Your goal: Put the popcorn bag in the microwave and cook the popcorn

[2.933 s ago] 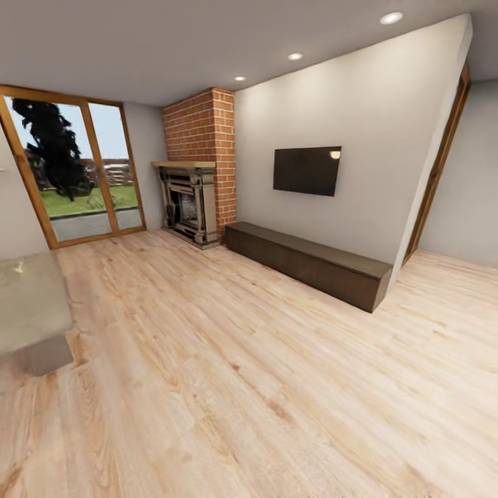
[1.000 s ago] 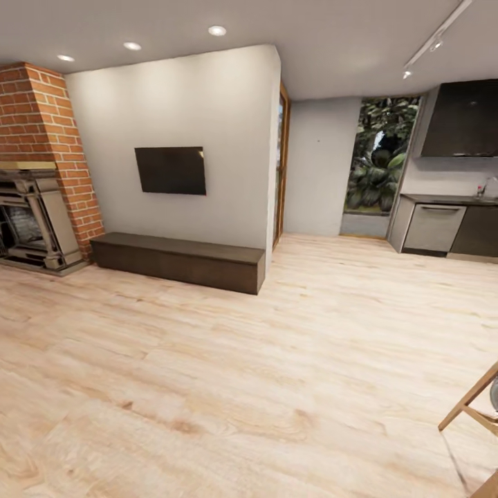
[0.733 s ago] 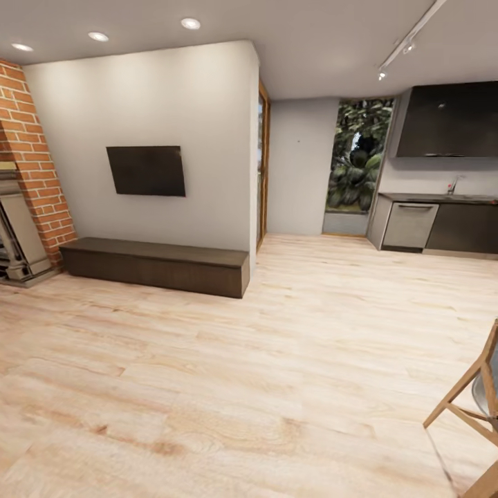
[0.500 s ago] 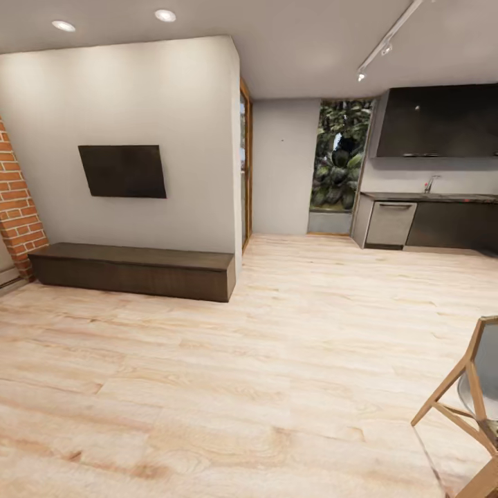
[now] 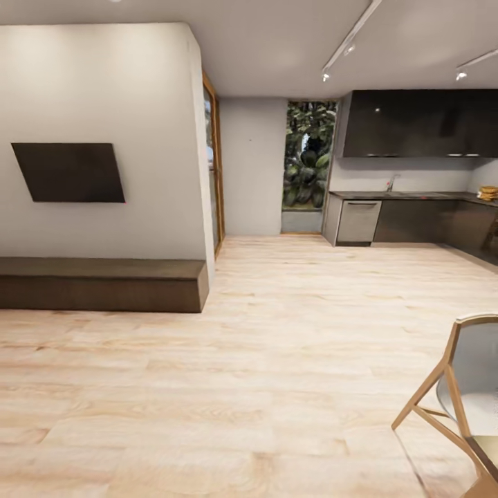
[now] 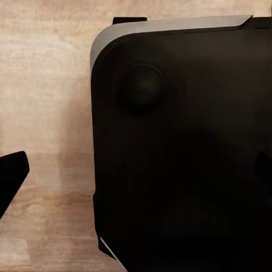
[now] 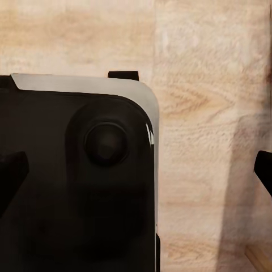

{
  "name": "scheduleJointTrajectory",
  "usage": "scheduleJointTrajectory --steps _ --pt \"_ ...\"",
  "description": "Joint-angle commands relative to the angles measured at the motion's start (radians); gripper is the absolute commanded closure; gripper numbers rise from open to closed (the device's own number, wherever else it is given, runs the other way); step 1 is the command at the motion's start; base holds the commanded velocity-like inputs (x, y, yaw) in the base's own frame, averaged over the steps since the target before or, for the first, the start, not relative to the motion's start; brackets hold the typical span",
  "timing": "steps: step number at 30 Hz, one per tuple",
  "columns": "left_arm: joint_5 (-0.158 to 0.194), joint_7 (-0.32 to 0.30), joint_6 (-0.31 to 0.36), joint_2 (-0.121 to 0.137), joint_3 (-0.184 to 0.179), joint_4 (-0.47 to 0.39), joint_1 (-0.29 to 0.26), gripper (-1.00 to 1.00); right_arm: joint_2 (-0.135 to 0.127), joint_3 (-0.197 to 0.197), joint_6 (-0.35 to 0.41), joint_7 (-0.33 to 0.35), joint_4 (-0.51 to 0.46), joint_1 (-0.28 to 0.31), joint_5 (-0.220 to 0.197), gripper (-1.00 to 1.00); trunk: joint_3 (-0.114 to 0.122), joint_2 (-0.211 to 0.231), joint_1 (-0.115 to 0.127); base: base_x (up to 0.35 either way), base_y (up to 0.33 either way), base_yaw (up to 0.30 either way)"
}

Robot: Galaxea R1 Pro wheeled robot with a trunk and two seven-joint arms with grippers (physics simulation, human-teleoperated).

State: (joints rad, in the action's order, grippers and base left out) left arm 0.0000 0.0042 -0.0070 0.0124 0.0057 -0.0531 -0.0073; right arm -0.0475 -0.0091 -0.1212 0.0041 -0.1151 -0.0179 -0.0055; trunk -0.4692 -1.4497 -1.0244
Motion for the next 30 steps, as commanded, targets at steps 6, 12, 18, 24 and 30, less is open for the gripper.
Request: scheduleJointTrajectory --steps 6,12,18,24,30 --pt "0.000 0.000 -0.002 0.001 0.000 0.000 0.000 -1.00 0.000 0.000 -0.001 -0.001 -0.002 0.000 -0.001 -1.00 -0.001 0.000 -0.001 0.340 0.000 -0.107" --pt "0.000 0.000 -0.001 0.001 0.000 0.000 0.000 -1.00 0.000 -0.001 -0.001 -0.001 -0.002 0.000 0.000 -1.00 -0.001 0.000 -0.001 0.340 0.000 -0.004" --pt "0.000 0.000 -0.001 0.001 0.000 0.000 0.000 -1.00 0.000 0.001 -0.001 -0.001 -0.002 0.000 0.001 -1.00 -0.001 0.000 -0.001 0.340 0.000 0.000" --pt "0.000 0.000 -0.001 0.001 0.000 0.000 0.000 -1.00 0.000 0.001 -0.001 -0.001 -0.002 0.000 0.001 -1.00 -0.001 0.000 -0.001 0.340 0.000 0.000" --pt "0.000 0.000 -0.001 0.001 0.000 0.000 0.000 -1.00 0.000 0.001 -0.001 -0.002 -0.002 0.000 0.001 -1.00 -0.001 0.000 -0.001 0.340 0.000 0.000"
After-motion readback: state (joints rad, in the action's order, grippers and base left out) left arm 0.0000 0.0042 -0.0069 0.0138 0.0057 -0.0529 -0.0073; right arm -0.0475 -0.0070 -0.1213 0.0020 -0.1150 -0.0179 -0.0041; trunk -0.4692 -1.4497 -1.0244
